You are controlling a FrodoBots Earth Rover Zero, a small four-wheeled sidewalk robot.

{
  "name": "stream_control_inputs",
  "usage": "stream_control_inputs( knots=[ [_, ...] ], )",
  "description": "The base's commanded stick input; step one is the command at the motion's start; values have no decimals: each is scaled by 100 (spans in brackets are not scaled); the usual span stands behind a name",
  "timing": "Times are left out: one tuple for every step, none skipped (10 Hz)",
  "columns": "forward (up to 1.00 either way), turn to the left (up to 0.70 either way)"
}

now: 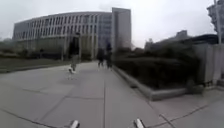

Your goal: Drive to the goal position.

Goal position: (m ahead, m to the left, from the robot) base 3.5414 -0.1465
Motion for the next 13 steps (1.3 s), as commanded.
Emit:
stream_control_inputs(
  knots=[
    [0, 0],
    [0, 0],
    [90, 0],
    [100, 0],
    [100, 0],
    [100, 0],
    [100, 0],
    [100, 0],
    [100, 0],
    [100, 0],
    [100, 0],
    [100, 0],
    [100, 0]
  ],
)
